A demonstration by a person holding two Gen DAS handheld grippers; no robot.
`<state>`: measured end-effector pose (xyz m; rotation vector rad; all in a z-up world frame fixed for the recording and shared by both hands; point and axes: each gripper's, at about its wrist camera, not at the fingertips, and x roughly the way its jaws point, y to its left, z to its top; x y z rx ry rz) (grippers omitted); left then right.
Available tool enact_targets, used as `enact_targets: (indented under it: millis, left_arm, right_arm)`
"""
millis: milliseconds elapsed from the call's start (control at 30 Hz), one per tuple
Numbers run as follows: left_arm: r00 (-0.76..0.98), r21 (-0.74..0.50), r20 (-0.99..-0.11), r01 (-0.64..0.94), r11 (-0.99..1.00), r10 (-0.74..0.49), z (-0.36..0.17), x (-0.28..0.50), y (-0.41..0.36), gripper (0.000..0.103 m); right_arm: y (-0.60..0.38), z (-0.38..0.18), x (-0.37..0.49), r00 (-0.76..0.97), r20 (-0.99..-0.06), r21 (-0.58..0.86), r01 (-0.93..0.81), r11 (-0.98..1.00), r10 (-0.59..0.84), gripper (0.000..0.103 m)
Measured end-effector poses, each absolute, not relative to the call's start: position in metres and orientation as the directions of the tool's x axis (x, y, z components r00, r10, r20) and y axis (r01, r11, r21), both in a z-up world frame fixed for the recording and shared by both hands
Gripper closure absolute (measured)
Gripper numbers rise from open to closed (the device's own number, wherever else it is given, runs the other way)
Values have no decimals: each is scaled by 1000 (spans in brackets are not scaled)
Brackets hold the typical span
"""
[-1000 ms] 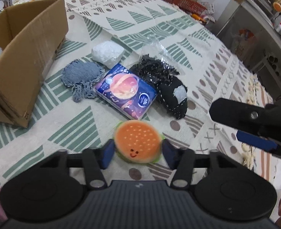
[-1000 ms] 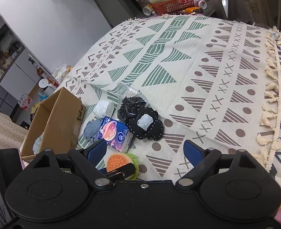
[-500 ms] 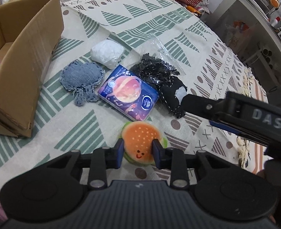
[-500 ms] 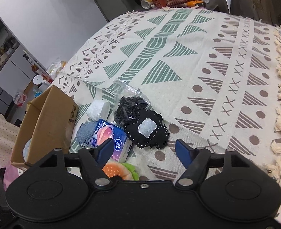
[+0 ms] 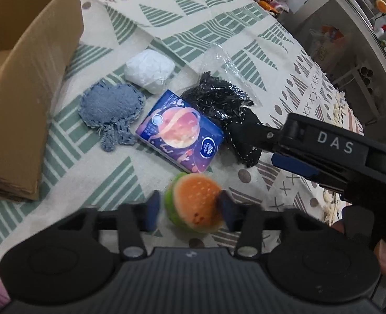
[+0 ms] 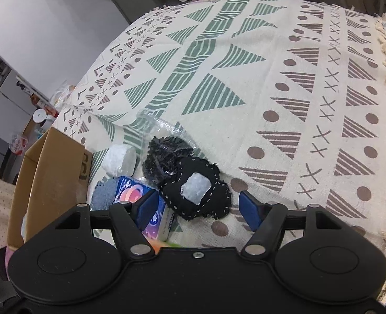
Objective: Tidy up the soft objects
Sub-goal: 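Grasp the burger plush with the left gripper, then grasp the black plush with the right gripper while the left gripper holds the burger plush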
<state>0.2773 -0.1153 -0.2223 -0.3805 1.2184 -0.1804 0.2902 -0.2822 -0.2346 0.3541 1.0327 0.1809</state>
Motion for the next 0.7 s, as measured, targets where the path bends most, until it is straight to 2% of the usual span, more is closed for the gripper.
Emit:
enact_targets:
  millis: [100, 333, 400, 467, 567, 700]
  left_arm:
    - [344, -390, -873, -67, 918, -346, -225, 279, -117, 37]
    - [345, -358, -882, -49, 932, -321, -236, 283, -126, 39]
    - [343, -324, -893, -43, 945, -291, -236, 285, -129, 52]
    - [341, -314, -897, -45, 948, -281, -236, 286, -129, 58]
    - [335, -328, -895, -52, 943, -293, -234, 288, -125, 62]
    - [338, -325, -897, -63, 944, -286, -230, 287, -120, 63]
  right_arm:
    - [-284, -235, 292, 505, -802, 386, 28, 922, 321, 36]
    - [-278, -242, 294, 484, -814, 367, 3, 930, 320, 36]
    - [-276, -244, 295, 480, -817, 362, -5, 932, 319, 38]
    - [-273, -246, 296, 475, -820, 354, -16, 935, 319, 41]
    - [-270, -248, 298, 475, -824, 335, -30, 942, 309, 45]
    - [-269, -249, 299, 486, -823, 317, -35, 948, 294, 53]
